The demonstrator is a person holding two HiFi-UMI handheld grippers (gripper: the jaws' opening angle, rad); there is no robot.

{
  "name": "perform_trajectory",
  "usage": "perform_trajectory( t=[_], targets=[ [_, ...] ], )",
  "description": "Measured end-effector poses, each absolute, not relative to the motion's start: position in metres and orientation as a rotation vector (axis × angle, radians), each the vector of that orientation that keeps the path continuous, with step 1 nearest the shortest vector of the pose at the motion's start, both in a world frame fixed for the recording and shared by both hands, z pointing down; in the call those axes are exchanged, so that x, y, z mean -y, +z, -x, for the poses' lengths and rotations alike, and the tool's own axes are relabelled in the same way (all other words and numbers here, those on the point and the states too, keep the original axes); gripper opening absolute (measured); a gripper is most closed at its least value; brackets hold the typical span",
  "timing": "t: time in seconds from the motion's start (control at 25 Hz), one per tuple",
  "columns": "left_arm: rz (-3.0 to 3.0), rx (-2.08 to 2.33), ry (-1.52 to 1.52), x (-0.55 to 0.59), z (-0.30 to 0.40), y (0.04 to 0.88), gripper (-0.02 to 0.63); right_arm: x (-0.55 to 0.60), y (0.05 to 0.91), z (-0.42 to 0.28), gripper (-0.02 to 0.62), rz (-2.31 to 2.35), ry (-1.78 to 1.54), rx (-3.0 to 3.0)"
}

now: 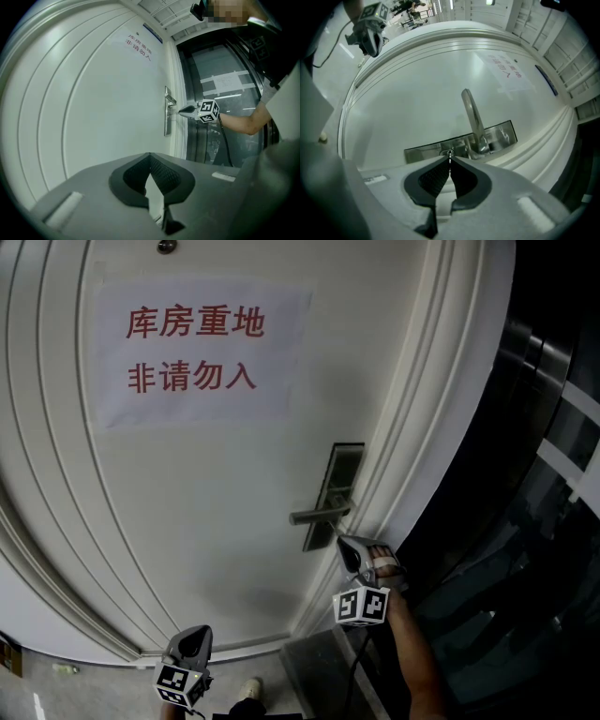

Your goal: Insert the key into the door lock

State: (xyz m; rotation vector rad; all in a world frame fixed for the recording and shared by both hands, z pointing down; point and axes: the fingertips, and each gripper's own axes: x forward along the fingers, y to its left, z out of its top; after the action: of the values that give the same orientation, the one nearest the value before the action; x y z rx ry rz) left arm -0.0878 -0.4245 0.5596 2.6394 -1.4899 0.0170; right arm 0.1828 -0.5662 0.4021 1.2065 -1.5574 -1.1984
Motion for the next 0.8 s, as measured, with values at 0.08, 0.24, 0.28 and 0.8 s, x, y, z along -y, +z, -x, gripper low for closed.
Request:
perform_trajectory(
  t=[0.08,0.24,0.28,0.8],
  targets=[
    [-2.642,1.488,0.014,0.425,0.087,0.559,0.002,0.565,0.401,-0.180,0.011,-1.203,-1.207,1.538],
    [-2.643,1.490,0.012,0.424,0.088,0.557,0.002,0.564,0.401,-0.177,0.011,-1.188,-1.228,1.495],
    [-2.643,1.491,0.012,0.424,0.088,0.557,0.002,0.564,0.402,-0.177,0.011,-1.181,-1.239,1.478],
    [-2.643,1.501,0.017,0.421,0.089,0.555,0.002,0.575,0.406,-0.171,0.012,-1.180,-1.265,1.432]
  ],
)
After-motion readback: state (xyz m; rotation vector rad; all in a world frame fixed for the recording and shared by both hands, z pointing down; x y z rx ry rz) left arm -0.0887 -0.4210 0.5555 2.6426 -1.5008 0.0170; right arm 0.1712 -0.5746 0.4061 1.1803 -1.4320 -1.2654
